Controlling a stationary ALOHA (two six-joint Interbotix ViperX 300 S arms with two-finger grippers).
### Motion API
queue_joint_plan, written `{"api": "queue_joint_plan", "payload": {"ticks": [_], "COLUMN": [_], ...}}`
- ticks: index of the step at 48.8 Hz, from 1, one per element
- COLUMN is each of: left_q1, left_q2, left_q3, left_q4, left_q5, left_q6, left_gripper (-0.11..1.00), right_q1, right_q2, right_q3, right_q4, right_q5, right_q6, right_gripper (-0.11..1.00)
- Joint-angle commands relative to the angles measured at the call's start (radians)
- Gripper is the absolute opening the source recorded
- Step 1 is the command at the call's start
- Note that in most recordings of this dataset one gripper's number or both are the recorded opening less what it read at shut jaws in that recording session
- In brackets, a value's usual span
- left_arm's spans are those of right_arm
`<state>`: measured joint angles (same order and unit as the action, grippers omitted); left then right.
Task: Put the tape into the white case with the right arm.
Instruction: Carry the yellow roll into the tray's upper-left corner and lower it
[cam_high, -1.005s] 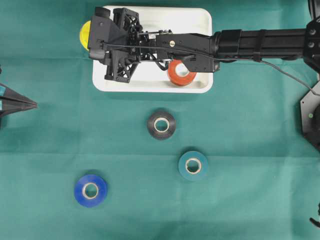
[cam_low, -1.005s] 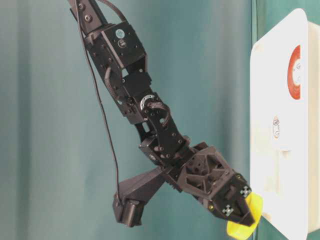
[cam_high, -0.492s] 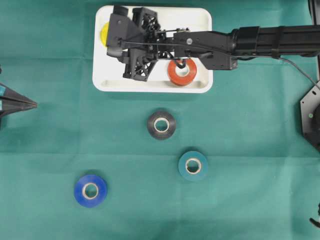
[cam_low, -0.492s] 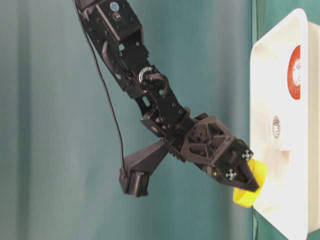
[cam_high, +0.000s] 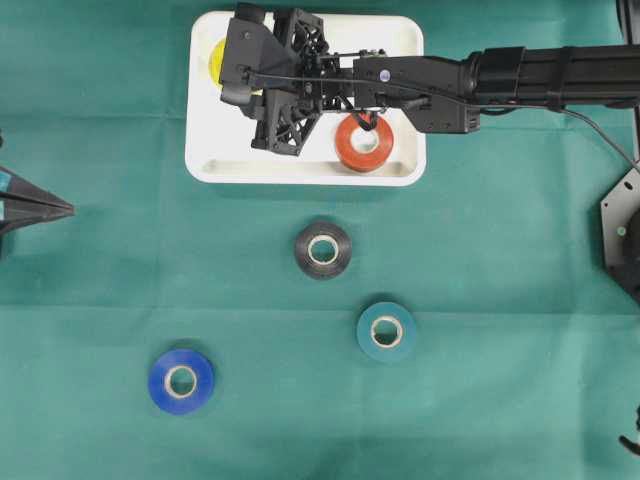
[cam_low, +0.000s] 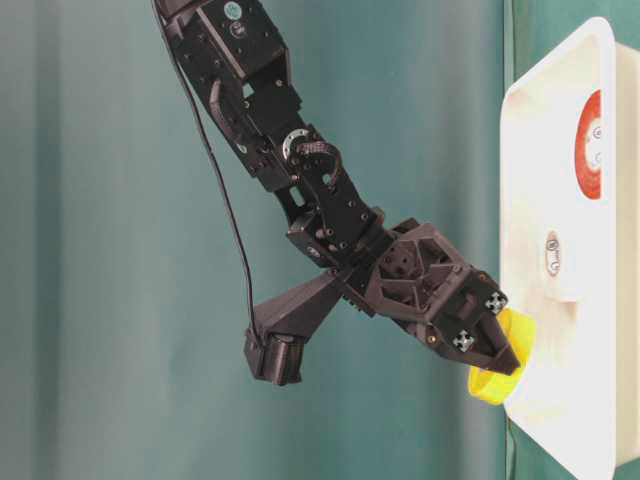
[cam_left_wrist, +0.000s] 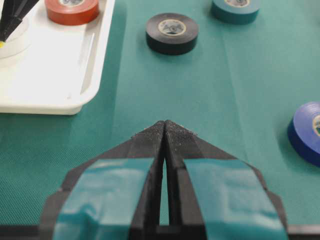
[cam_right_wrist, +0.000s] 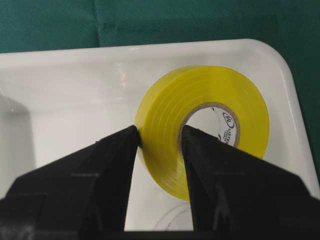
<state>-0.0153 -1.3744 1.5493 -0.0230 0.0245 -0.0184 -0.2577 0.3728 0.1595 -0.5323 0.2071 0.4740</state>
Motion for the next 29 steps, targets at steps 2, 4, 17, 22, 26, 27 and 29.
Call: {"api": "queue_joint_plan", "payload": {"ticks": [2, 4, 17, 22, 26, 27, 29], "left_q1": [0.0, 0.0, 0.0, 0.0, 0.0, 0.0, 0.0], "left_q2": [0.008, 0.008, 0.008, 0.008, 0.008, 0.008, 0.008], "left_q3": [-0.012, -0.012, -0.011, -0.012, -0.011, -0.012, -0.011], "left_q4": [-0.003, -0.002, -0.002, -0.002, -0.002, -0.002, -0.002], "left_q5": [-0.009, -0.009, -0.009, -0.009, -0.009, -0.009, -0.009], "left_q6": [0.002, 0.002, 0.002, 0.002, 0.002, 0.002, 0.002], "left_gripper": [0.0, 0.0, 0.0, 0.0, 0.0, 0.0, 0.0], "right_q1": [-0.002, -0.002, -0.002, -0.002, -0.002, -0.002, 0.0], "right_q2": [-0.044, -0.044, -0.046, -0.044, -0.046, -0.046, -0.049], "right_q3": [-0.011, -0.009, 0.003, 0.009, 0.011, 0.011, 0.014], "right_q4": [-0.003, -0.003, -0.003, -0.002, -0.002, -0.002, -0.002], "right_q5": [-0.006, -0.005, -0.003, -0.003, -0.003, -0.003, -0.002], "right_q6": [0.002, 0.003, 0.003, 0.003, 0.003, 0.003, 0.003], "right_gripper": [0.02, 0.02, 0.67, 0.72, 0.72, 0.72, 0.72]}}
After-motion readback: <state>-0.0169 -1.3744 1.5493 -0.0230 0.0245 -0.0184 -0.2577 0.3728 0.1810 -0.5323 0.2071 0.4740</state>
